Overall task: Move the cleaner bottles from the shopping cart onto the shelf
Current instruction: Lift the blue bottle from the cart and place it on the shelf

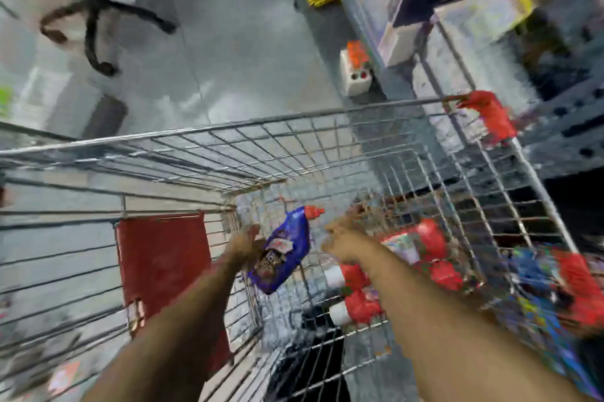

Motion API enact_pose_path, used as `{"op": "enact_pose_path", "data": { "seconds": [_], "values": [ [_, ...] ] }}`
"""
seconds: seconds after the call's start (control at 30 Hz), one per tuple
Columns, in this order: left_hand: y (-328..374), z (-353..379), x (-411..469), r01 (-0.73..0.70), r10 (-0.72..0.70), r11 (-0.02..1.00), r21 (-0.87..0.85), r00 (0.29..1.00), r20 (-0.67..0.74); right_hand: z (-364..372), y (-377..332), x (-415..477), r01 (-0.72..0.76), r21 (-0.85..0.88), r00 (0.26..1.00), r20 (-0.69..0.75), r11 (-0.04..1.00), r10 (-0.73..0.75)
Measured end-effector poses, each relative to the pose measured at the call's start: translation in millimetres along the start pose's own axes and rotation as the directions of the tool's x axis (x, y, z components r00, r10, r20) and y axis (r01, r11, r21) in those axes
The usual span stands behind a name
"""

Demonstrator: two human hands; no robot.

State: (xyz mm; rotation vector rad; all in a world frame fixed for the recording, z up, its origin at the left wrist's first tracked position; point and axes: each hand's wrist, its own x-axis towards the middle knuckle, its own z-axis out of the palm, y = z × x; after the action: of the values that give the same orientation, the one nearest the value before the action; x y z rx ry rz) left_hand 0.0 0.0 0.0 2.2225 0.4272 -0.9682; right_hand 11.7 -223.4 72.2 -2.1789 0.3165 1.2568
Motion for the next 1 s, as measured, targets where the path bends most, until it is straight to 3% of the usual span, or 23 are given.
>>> {"op": "enact_pose_path", "data": {
  "seconds": [0.07, 0.13, 0.27, 0.4, 0.53, 0.67, 0.83, 0.93, 1.0],
  "values": [
    [-5, -4, 16, -0.024, 0.002, 0.993, 0.118, 0.983, 0.182, 23, -11, 21, -0.026, 0.064, 0.999, 0.031, 0.998, 0.024],
    [-5, -8, 25, -0.048, 0.001, 0.975, 0.215, 0.977, 0.213, 44, -13, 40, -0.05, 0.161, 0.999, 0.016, 0.986, 0.048],
    [-19, -6, 38, -0.117, 0.052, 0.968, 0.223, 0.959, 0.28, 71, -8, 69, -0.096, 0.304, 0.993, -0.037, 0.948, 0.112],
    [-28, -1, 33, -0.057, 0.062, 0.998, -0.027, 0.97, 0.236, 75, -4, 69, -0.075, 0.327, 0.992, -0.074, 0.942, 0.104],
    [-15, -4, 14, -0.031, 0.091, 0.963, -0.268, 0.972, 0.217, 45, -5, 51, 0.013, 0.258, 0.996, -0.084, 0.966, 0.009],
    [42, -17, -15, -0.152, 0.26, 0.886, -0.438, 0.945, 0.198, -15, -7, 1, 0.159, 0.191, 0.97, -0.212, 0.969, -0.118],
    [133, -37, -67, -0.359, 0.51, 0.777, -0.517, 0.841, 0.182, -77, 6, -96, 0.305, 0.195, 0.873, -0.449, 0.932, -0.191],
    [191, -44, -115, -0.497, 0.663, 0.688, -0.529, 0.727, 0.179, -99, 24, -174, 0.405, 0.21, 0.743, -0.643, 0.89, -0.187],
    [231, -44, -150, -0.582, 0.754, 0.62, -0.527, 0.629, 0.192, -109, 37, -227, 0.477, 0.176, 0.619, -0.763, 0.861, -0.187]
  ]
}}
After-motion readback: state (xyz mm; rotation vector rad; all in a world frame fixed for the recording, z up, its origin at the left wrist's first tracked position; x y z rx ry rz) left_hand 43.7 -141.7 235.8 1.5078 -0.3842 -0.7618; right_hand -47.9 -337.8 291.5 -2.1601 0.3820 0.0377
